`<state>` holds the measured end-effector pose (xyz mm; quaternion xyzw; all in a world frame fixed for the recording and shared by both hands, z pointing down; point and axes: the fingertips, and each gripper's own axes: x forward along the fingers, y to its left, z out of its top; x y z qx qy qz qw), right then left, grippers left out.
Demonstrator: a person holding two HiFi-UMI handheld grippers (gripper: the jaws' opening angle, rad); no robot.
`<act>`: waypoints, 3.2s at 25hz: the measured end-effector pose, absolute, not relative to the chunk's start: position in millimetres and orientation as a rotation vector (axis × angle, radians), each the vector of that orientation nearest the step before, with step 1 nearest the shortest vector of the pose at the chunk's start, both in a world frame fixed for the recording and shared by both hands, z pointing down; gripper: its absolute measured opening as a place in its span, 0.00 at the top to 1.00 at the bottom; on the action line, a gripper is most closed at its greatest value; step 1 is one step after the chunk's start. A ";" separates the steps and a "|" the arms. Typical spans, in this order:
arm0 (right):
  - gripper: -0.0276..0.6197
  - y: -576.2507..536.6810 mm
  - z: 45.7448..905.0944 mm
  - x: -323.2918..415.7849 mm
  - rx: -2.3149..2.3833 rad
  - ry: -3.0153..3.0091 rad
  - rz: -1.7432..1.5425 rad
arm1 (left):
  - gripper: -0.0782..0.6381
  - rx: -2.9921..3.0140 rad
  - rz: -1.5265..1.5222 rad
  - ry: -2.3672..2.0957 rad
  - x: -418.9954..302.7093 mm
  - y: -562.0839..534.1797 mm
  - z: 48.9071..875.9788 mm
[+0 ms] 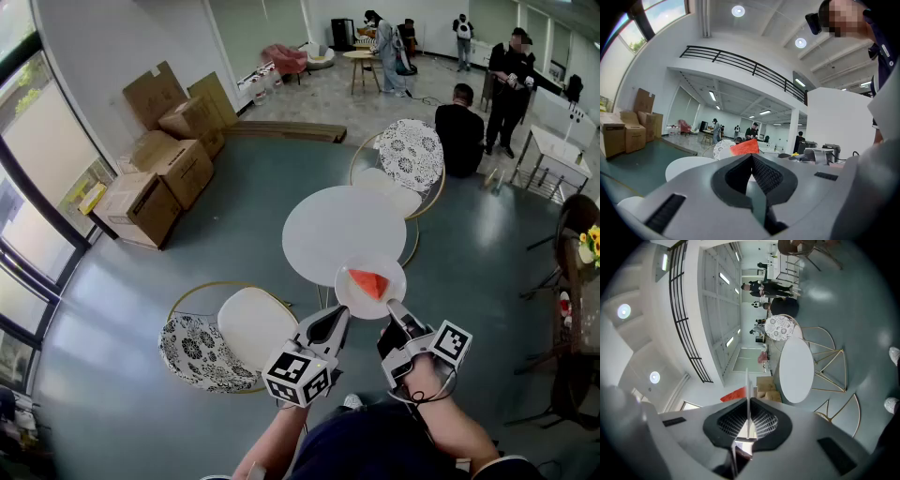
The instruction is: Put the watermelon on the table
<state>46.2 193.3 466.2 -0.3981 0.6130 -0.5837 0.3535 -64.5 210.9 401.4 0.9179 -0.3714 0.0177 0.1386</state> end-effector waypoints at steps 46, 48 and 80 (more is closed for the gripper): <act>0.93 37.3 504.3 86.7 -1.068 1.598 -1.564 | 0.88 2.576 0.140 -1.121 -35.3 80.3 443.5; 0.93 16.9 510.4 94.3 -1.073 1.594 -1.569 | 0.88 2.572 0.149 -1.130 -30.1 61.5 448.6; 0.93 -197.7 557.5 126.2 -1.029 1.685 -1.746 | 0.88 2.449 0.227 -1.323 4.1 -137.3 463.2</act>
